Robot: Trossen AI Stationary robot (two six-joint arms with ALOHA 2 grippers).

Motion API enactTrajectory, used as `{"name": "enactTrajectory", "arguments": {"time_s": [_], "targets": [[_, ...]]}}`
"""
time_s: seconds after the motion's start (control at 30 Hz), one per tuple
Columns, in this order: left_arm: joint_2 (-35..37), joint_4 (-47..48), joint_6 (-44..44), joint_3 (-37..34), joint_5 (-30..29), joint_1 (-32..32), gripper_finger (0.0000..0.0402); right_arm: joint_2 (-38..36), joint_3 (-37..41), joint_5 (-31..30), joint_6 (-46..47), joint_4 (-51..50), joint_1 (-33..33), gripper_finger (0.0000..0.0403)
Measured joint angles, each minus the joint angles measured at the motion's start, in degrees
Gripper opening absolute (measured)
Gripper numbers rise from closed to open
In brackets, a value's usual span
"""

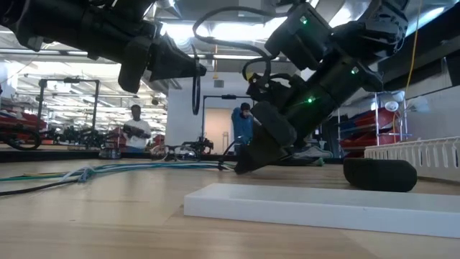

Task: Ziptie cables
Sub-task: Wrap the cable wires with the black zip tie

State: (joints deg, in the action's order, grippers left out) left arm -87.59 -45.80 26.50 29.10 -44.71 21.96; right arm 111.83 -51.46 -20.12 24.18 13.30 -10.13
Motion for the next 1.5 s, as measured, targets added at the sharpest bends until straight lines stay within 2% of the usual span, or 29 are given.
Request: {"name": "enactTrajectory", "arguments": {"time_s": [0.1,0.43,0.53,0.67,0.73,0.87,0.93,1.03,1.23,1.37,1.5], "targets": [[0.00,0.10,-0.62,0.00,0.06,0.02,0.0000,0.00,0.00,-0.79,-0.39,0.00,-0.02,0.0180],[0.00,0.08,-0.63,0.00,0.56,0.02,0.0000,0.00,0.00,-1.24,-0.63,-0.56,0.02,0.0092],[0.00,0.11,-0.63,0.00,0.63,0.02,0.0000,-0.04,-0.08,1.24,-0.05,-1.19,0.02,0.0061],[0.00,0.13,-0.63,0.00,0.63,0.02,0.0000,-0.15,-0.09,4.65,5.71,-1.25,-0.95,0.0013],[0.00,0.17,-0.61,0.00,0.63,0.02,0.0000,-0.15,-0.09,5.90,10.11,-0.73,-2.26,0.0007],[0.00,0.20,0.89,0.00,0.63,0.02,0.0000,-0.05,-0.48,10.77,15.99,1.03,-5.67,0.0017],[0.00,0.22,1.30,0.00,0.63,0.21,0.0000,0.15,-1.24,13.40,16.13,2.39,-7.18,0.0020],[0.00,0.22,1.38,0.00,0.63,0.46,0.0000,0.17,-3.17,13.78,13.99,2.78,-8.56,0.0034],[0.00,-0.34,0.85,0.03,0.60,0.99,0.0000,-0.02,-6.55,14.20,-1.37,-0.15,-8.18,0.0116],[0.00,0.22,-1.77,0.78,0.61,2.95,0.0000,-2.30,-9.63,14.13,-15.45,-9.84,-8.44,0.0174],[0.00,0.34,-2.82,1.62,-0.66,5.50,0.0000,-3.64,-12.57,12.41,-28.47,-20.45,-8.29,0.0206]]}}
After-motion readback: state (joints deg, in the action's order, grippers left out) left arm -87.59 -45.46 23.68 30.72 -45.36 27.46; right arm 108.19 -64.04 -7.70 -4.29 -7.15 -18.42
